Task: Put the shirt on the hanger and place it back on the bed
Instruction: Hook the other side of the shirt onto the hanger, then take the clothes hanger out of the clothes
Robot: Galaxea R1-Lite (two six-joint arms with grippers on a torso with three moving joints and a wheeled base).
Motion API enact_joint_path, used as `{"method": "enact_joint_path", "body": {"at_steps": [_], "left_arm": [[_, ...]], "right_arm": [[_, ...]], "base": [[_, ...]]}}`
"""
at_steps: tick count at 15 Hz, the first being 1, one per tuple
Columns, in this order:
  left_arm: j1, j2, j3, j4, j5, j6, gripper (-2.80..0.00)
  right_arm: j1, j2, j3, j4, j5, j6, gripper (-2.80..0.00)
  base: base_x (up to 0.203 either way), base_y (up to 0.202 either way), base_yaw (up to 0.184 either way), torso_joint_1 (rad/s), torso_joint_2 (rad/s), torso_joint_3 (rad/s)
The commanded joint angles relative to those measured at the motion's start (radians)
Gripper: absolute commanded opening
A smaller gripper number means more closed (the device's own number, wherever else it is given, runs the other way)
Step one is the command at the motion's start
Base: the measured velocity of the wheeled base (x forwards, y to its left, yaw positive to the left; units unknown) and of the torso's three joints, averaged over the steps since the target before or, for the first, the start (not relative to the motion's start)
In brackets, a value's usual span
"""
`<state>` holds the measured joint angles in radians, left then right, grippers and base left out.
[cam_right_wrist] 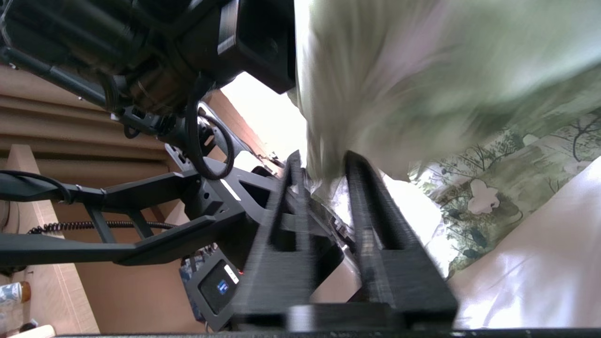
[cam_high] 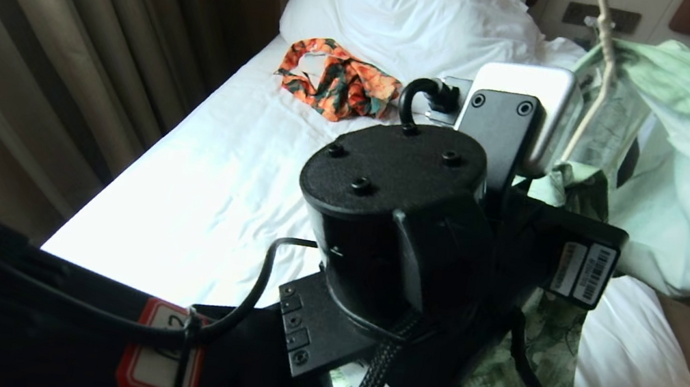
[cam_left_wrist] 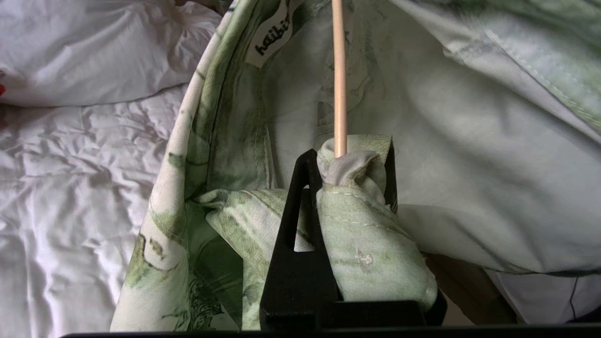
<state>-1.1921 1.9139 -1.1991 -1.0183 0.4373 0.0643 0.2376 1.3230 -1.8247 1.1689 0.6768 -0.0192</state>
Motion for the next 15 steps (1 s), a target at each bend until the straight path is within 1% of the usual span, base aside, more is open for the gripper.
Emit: {"method": "enact_joint_path", "body": {"at_steps": [1, 3, 5, 7, 9, 10, 13, 14, 15], "left_arm": [[-0.001, -0.025, 0.003, -0.005, 0.001, 0.002, -2.8], [-0.001, -0.03, 0.002, -0.007, 0.001, 0.002, -2.8], [-0.002, -0.029, 0.0, -0.009, 0.0, 0.001, -2.8], [-0.005, -0.029, 0.0, -0.009, -0.001, 0.0, -2.8], [-0.008, -0.029, 0.0, -0.005, 0.0, 0.002, -2.8], [-0.011, -0.029, 0.0, -0.002, 0.0, 0.002, -2.8], [-0.02, -0.029, -0.001, 0.036, -0.009, -0.004, -2.8], [-0.027, -0.026, -0.003, 0.037, -0.009, -0.004, -2.8], [-0.03, -0.026, -0.005, 0.037, -0.009, -0.004, -2.8]], "right_arm": [[-0.003, -0.027, 0.0, 0.01, 0.001, 0.003, 0.0], [-0.021, -0.057, 0.002, 0.052, -0.039, 0.004, 0.0], [-0.04, -0.084, 0.002, 0.061, -0.085, 0.004, 0.0], [-0.064, -0.103, -0.016, 0.027, -0.093, 0.0, 0.0], [-0.07, -0.104, -0.024, -0.057, -0.115, -0.001, 0.0], [-0.07, -0.097, -0.038, -0.081, -0.131, -0.001, -2.8], [-0.069, -0.03, -0.146, -0.098, -0.138, -0.002, -2.8], [-0.063, -0.015, -0.152, -0.138, -0.137, -0.018, -2.8], [-0.056, 0.001, -0.153, -0.18, -0.137, -0.05, -2.8]], "base": [[0.0, 0.0, 0.0, 0.0, 0.0, 0.0], [0.0, 0.0, 0.0, 0.0, 0.0, 0.0], [0.0, 0.0, 0.0, 0.0, 0.0, 0.0], [0.0, 0.0, 0.0, 0.0, 0.0, 0.0], [0.0, 0.0, 0.0, 0.0, 0.0, 0.0], [0.0, 0.0, 0.0, 0.0, 0.0, 0.0], [0.0, 0.0, 0.0, 0.0, 0.0, 0.0], [0.0, 0.0, 0.0, 0.0, 0.0, 0.0], [0.0, 0.0, 0.0, 0.0, 0.0, 0.0]]}}
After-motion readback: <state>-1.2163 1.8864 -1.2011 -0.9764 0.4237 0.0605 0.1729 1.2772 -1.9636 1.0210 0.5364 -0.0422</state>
